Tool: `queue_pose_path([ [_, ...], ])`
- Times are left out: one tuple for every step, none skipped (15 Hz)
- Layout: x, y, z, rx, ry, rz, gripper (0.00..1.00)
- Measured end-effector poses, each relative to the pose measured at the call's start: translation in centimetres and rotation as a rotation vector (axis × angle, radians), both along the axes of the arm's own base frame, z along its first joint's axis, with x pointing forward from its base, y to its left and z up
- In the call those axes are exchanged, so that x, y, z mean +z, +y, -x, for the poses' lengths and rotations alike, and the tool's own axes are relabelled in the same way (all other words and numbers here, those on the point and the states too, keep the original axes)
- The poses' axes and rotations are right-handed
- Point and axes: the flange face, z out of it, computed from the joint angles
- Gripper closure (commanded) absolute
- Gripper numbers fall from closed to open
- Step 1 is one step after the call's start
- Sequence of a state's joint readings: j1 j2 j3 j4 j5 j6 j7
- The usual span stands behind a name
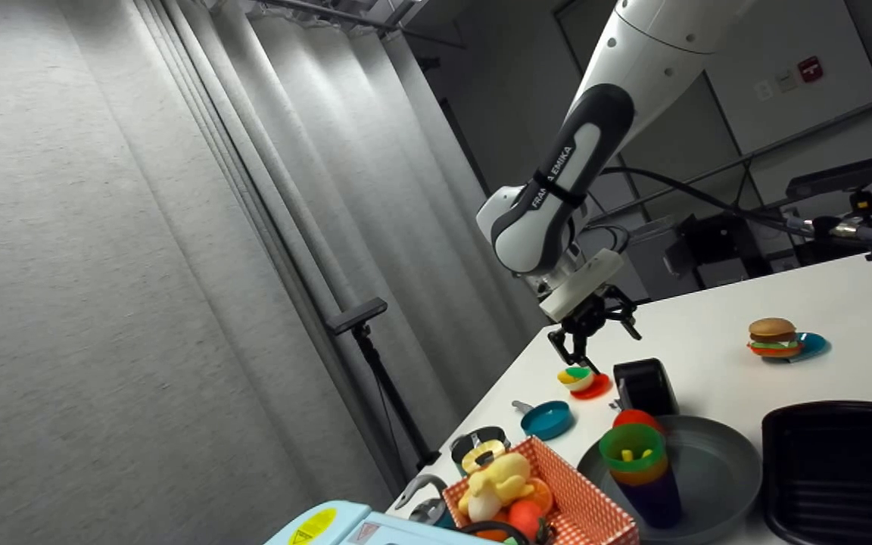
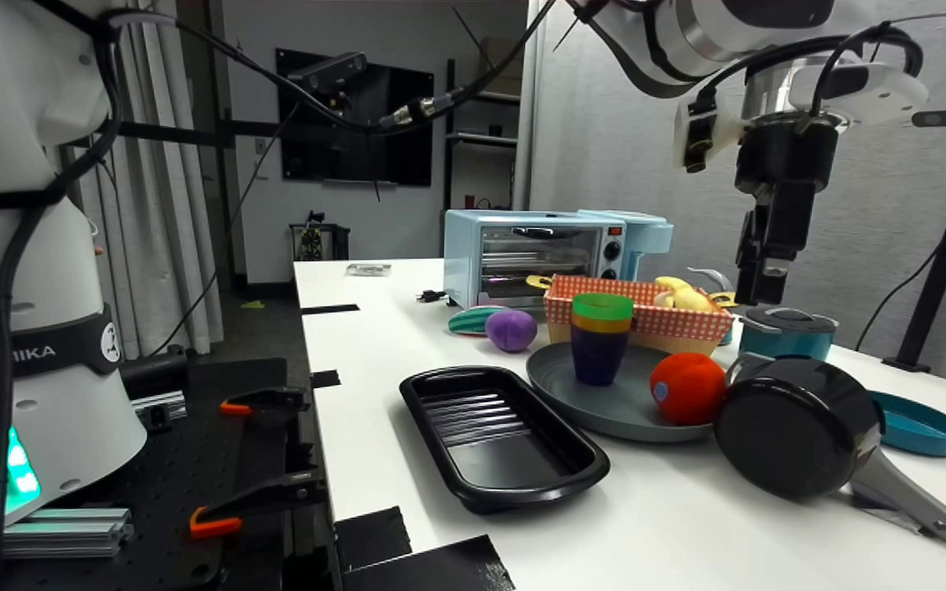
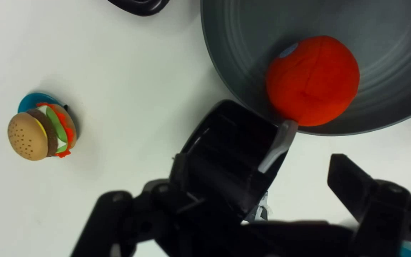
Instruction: Flip the pot and take the tomato and put it in
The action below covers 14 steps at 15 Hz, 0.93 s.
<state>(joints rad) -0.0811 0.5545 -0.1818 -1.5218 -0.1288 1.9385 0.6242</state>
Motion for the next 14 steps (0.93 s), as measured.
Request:
queue_pose_path([
  [0.0,0.0,0.0,0.000,0.000,0.000,0.00],
  [0.0,0.0,0.0,0.000,0.000,0.000,0.00],
  [0.0,0.0,0.0,0.000,0.000,0.000,0.00],
  [-0.1,0.0,0.0,0.000,0.002,0.000,0.00],
  [-0.1,0.0,0.1,0.000,0.003,-0.001,0.00],
  [-0.2,0.0,0.1,0.000,0.004,-0.001,0.00],
  [-0.2,0.0,0.1,0.000,0.004,-0.001,0.00],
  [-0.2,0.0,0.1,0.000,0.004,-0.001,0.00],
  [-0.2,0.0,0.1,0.000,0.004,-0.001,0.00],
  [-0.2,0.0,-0.1,0.000,0.003,0.000,0.00],
  [-0.1,-0.1,-0.5,0.001,-0.003,0.004,0.00],
  [-0.2,-0.1,-0.9,0.002,-0.008,0.008,0.00],
  [-0.3,-0.2,-1.4,-0.001,-0.015,0.013,0.00],
  [-0.4,-0.2,-2.0,-0.006,-0.023,0.019,0.00],
])
